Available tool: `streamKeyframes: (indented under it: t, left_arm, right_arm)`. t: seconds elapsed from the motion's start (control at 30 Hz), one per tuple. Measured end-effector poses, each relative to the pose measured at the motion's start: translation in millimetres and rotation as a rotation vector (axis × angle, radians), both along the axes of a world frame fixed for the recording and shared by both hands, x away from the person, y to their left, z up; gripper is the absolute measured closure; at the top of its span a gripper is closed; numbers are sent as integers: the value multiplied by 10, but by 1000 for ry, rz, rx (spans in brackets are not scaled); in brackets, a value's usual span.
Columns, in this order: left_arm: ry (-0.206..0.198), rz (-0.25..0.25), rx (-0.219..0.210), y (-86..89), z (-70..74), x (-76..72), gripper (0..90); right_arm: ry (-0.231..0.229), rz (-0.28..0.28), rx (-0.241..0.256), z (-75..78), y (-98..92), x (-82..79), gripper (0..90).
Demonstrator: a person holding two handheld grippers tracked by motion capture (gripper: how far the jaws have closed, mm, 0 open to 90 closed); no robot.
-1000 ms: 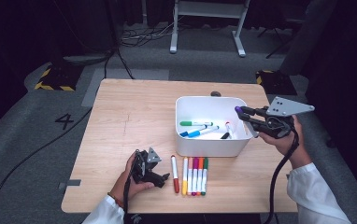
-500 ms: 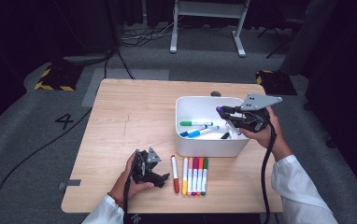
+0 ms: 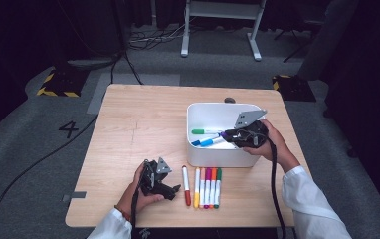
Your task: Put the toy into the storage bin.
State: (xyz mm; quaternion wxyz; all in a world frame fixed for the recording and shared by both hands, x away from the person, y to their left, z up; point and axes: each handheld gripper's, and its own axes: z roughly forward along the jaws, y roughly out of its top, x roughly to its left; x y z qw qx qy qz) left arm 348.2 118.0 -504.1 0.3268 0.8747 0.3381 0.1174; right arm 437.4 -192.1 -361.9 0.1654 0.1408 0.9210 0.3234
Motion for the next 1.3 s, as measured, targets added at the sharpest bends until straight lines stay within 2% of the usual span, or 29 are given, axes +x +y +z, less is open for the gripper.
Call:
streamKeyframes:
  t: [0.07,0.17,0.33,0.63,0.93,1.1,1.3]
  left_arm:
    - [0,0,0,0,0,-1,3]
    - [1,0,0,0,0,-1,3]
    - [1,0,0,0,0,-1,3]
    - [1,0,0,0,0,-1,3]
    - [1,0,-1,0,0,-1,3]
    - [1,1,0,0,0,-1,3]
    - [1,0,0,0,0,-1,3]
  right_arm:
    - [25,16,-35,-14,40,-5,750]
    - [31,25,-95,-42,95,-5,764]
    - [31,6,-71,-33,89,-3,706]
    - [4,-32,41,4,-19,-26,611]
    - [-24,-71,175,81,-148,-119,500]
    - [-50,-101,232,186,-251,-257,420]
    - [-91,-134,324,265,-446,-522,362]
